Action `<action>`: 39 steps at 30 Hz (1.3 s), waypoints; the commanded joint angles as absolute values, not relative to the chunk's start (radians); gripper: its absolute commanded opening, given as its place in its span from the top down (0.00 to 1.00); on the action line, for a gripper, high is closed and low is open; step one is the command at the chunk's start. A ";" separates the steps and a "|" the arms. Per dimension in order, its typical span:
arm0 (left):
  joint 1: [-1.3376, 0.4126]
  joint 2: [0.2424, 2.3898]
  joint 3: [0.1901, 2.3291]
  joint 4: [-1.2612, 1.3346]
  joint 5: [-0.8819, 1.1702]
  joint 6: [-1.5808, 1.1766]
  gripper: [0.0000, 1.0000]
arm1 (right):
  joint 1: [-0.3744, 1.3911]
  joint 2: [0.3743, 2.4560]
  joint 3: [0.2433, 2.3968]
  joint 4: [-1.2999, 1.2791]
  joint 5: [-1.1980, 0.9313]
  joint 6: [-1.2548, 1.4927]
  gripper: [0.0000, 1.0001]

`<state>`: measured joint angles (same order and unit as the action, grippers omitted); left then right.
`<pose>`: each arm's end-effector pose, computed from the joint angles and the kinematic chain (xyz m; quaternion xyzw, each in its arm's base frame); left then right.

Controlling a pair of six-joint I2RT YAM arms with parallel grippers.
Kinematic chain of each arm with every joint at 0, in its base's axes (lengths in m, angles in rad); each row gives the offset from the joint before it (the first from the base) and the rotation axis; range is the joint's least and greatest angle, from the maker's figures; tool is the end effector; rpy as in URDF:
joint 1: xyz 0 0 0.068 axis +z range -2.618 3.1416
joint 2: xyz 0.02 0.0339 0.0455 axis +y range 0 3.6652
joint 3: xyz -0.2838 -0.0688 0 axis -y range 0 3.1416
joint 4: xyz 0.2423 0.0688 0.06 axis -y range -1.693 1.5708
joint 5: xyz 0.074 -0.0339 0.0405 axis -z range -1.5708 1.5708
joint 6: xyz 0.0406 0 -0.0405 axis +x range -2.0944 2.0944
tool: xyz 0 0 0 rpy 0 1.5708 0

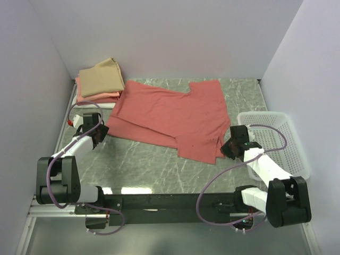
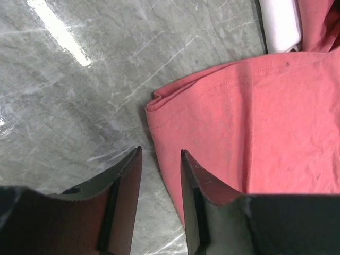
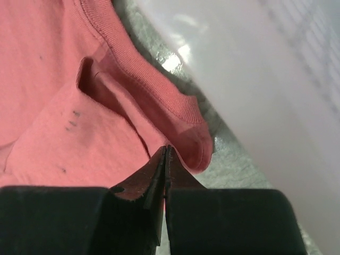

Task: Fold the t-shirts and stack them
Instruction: Fold the tshirt

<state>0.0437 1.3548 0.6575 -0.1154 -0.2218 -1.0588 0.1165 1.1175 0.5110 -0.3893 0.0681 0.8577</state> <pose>0.2609 0.0203 0.1986 -0.5185 0.7651 -0.0889 0.3714 0.1903 0.0195 0.1837 0.3561 0.8898 0.1038 0.2657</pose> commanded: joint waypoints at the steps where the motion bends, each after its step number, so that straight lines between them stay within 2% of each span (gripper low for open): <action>1: 0.052 1.358 0.675 -0.095 -0.215 -1.040 0.59 | 0.117 1.170 0.529 -0.420 0.133 0.850 0.94; 5: 0.058 1.359 0.672 -0.091 -0.215 -1.037 0.57 | 0.117 1.193 0.534 -0.434 0.144 0.842 0.94; 12: 0.064 1.373 0.655 -0.066 -0.213 -1.032 0.46 | 0.115 1.187 0.549 -0.454 0.158 0.830 0.93; 18: 0.064 1.411 0.649 -0.022 -0.178 -1.025 0.46 | 0.117 1.161 0.626 -0.498 0.129 0.808 0.87; 21: 0.064 1.443 0.652 -0.012 -0.178 -1.022 0.46 | 0.120 1.137 0.661 -0.522 0.112 0.799 0.84; 25: 0.064 1.479 0.661 -0.008 -0.179 -1.031 0.47 | 0.139 1.101 0.686 -0.558 0.113 0.802 0.73; 30: 0.064 1.515 0.684 -0.008 -0.181 -1.031 0.50 | 0.166 1.071 0.675 -0.598 0.141 0.824 0.71; 31: 0.064 1.520 0.687 -0.008 -0.183 -1.028 0.50 | 0.167 1.062 0.669 -0.606 0.152 0.827 0.66; 34: 0.064 1.534 0.690 -0.008 -0.189 -1.022 0.51 | 0.172 1.045 0.637 -0.611 0.158 0.841 0.62; 39: 0.064 1.548 0.689 0.018 -0.189 -1.023 0.57 | 0.173 1.049 0.586 -0.578 0.129 0.853 0.61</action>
